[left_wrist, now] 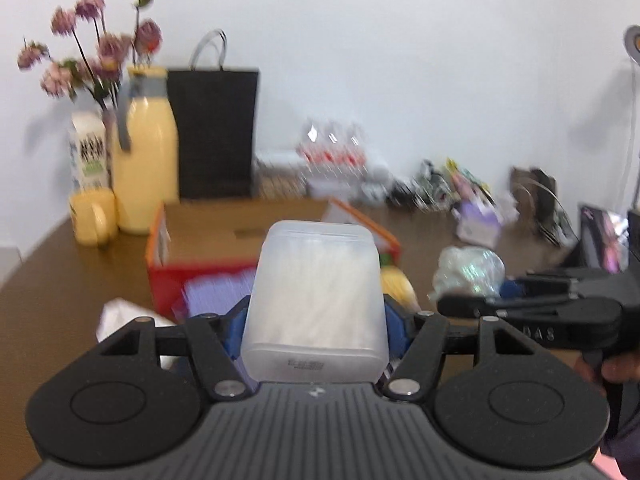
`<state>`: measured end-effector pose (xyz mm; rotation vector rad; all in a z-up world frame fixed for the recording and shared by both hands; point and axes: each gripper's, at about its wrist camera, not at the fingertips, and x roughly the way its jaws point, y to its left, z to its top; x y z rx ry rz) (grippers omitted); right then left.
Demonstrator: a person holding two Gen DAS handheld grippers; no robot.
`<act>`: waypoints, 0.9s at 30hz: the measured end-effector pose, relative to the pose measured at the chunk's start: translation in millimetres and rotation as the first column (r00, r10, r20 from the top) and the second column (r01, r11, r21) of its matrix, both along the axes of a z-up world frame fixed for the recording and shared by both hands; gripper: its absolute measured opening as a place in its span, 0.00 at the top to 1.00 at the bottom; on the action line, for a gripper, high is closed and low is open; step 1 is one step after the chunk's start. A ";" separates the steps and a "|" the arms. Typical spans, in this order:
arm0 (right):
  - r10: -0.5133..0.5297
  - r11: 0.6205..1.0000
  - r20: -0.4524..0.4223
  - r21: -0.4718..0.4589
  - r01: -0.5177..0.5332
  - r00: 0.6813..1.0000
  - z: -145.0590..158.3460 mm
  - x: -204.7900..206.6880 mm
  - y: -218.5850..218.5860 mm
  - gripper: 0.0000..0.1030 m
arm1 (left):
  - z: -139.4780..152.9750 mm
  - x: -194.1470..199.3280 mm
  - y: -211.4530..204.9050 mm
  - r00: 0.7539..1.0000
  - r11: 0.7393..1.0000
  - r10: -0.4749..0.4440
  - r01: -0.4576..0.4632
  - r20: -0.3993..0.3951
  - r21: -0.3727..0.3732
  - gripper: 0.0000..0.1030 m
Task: Organize objects
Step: 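Drop the bag in the carton with the right tool while the left drops the box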
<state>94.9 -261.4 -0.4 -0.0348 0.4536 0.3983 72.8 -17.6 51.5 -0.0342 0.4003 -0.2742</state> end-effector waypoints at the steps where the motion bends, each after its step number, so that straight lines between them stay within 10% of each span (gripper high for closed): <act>1: 0.001 1.000 0.009 0.003 -0.001 1.000 5.5 8.2 2.7 0.64 | 6.6 9.6 1.7 1.000 1.000 0.018 -0.018 0.014 0.001 0.37; 10: -0.020 1.000 0.011 -0.019 0.020 1.000 36.5 120.4 36.4 0.64 | 26.2 122.2 23.0 0.986 0.986 0.160 -0.161 -0.045 -0.031 0.36; 27: -0.093 0.984 -0.266 -0.173 0.048 0.959 -44.9 271.2 87.6 0.63 | -48.1 283.3 -0.7 0.882 0.946 0.309 -0.247 -0.357 0.210 0.36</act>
